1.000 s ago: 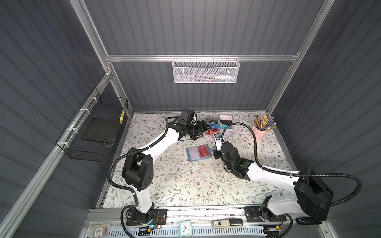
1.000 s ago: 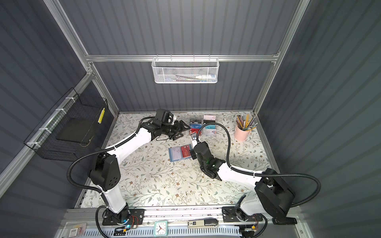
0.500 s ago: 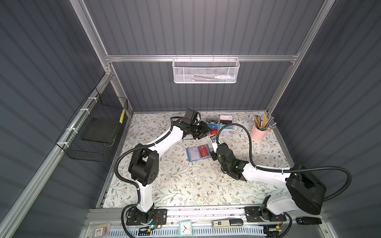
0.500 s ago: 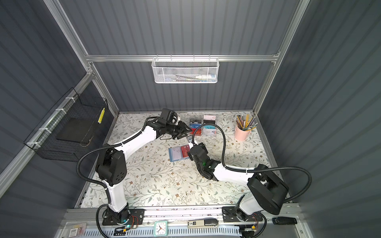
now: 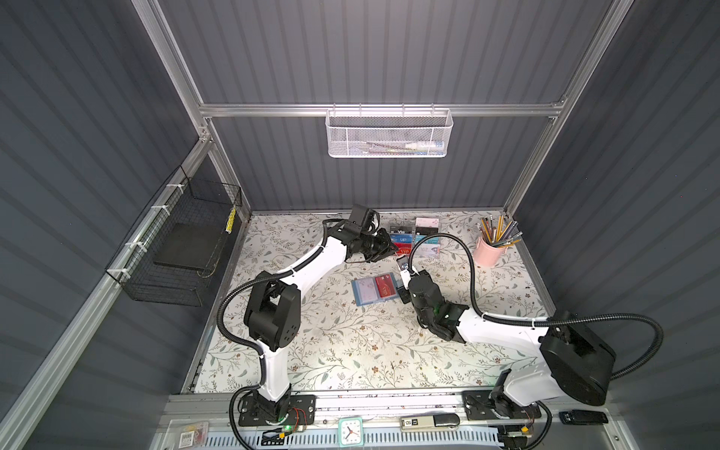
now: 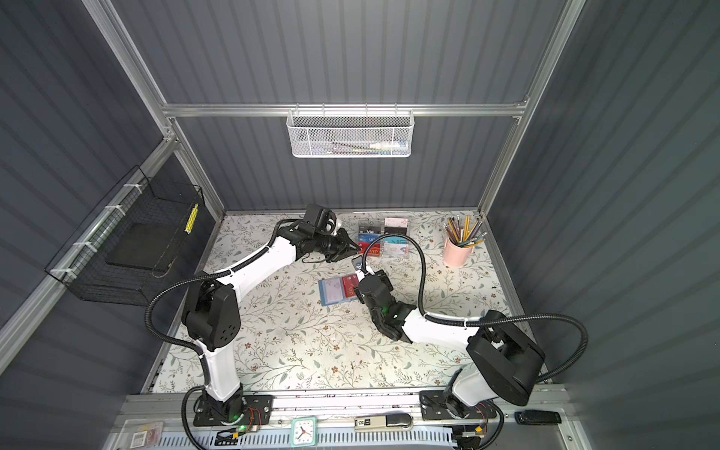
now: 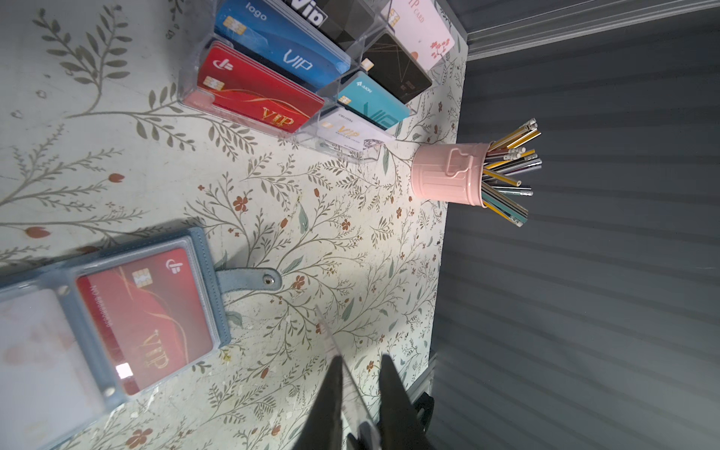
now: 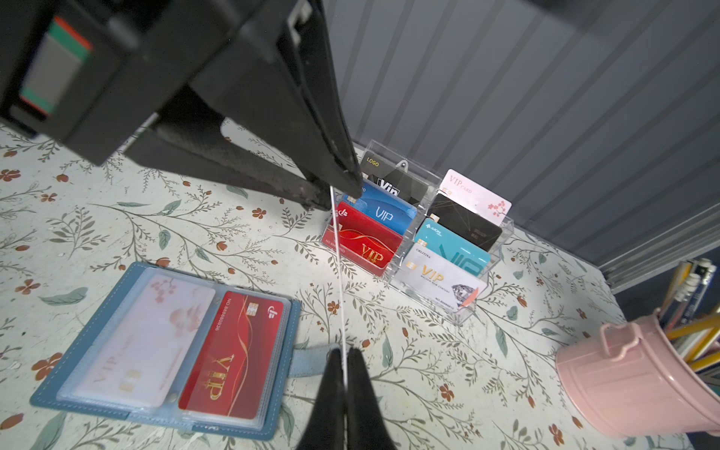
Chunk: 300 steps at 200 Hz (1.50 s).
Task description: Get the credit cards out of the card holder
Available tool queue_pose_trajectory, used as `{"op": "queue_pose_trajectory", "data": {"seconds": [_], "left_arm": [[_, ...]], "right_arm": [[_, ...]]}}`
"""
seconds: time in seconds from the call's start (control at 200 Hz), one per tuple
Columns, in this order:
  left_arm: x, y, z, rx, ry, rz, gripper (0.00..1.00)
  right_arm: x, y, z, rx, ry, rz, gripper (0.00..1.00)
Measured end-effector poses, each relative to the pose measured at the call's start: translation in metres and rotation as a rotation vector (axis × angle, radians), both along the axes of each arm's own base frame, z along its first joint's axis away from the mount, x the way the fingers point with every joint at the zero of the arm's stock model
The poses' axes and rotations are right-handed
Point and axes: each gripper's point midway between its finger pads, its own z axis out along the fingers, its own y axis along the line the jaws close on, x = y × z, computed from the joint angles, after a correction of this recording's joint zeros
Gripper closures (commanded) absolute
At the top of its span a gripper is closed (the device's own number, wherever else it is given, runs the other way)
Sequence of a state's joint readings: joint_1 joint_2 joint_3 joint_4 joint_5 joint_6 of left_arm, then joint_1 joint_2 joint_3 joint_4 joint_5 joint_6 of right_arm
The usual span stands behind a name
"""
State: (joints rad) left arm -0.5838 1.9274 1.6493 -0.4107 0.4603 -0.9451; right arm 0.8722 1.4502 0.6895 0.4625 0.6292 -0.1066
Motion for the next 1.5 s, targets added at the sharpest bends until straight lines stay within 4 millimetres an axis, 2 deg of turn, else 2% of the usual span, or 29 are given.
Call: {"op": "queue_pose_trajectory", "data": {"seconds": [0.19,0.305,0.55,0.715,0.82,0.9,1.121,1.161,1.281,1.501], "left_arm": [[0.000,-0.004,-0.002,0.007,0.000,-0.006,0.97],[0.000,-0.006,-0.005,0.014,-0.002,-0.010,1.00],[0.004,-0.006,-0.014,0.050,-0.005,-0.020,1.00],[0.015,-0.006,-0.020,0.116,-0.051,-0.044,1.00],[0.024,-0.001,-0.022,0.190,-0.106,-0.063,1.00],[0.029,0.005,-0.020,0.248,-0.163,-0.081,1.00],[0.038,0.017,-0.020,0.419,-0.349,-0.167,1.00],[0.037,0.017,-0.018,0.441,-0.388,-0.193,1.00],[0.032,0.015,-0.007,0.487,-0.515,-0.273,1.00],[0.017,-0.006,0.043,0.429,-0.804,-0.407,1.00]], "right_arm": [[-0.001,-0.001,-0.003,-0.011,0.009,0.003,1.00],[-0.003,0.000,-0.006,-0.024,0.018,0.007,0.94],[-0.004,0.000,-0.005,-0.009,0.022,0.005,0.67],[-0.009,-0.006,0.015,0.048,0.000,0.003,0.55],[-0.010,-0.017,0.029,0.100,-0.010,-0.014,0.43],[-0.004,-0.035,0.037,0.160,-0.005,-0.061,0.32],[0.010,-0.083,0.039,0.334,0.068,-0.142,0.05],[0.011,-0.088,0.038,0.369,0.084,-0.144,0.01],[0.013,-0.094,0.037,0.461,0.133,-0.126,0.01],[0.011,-0.088,0.033,0.626,0.237,-0.020,0.01]]}}
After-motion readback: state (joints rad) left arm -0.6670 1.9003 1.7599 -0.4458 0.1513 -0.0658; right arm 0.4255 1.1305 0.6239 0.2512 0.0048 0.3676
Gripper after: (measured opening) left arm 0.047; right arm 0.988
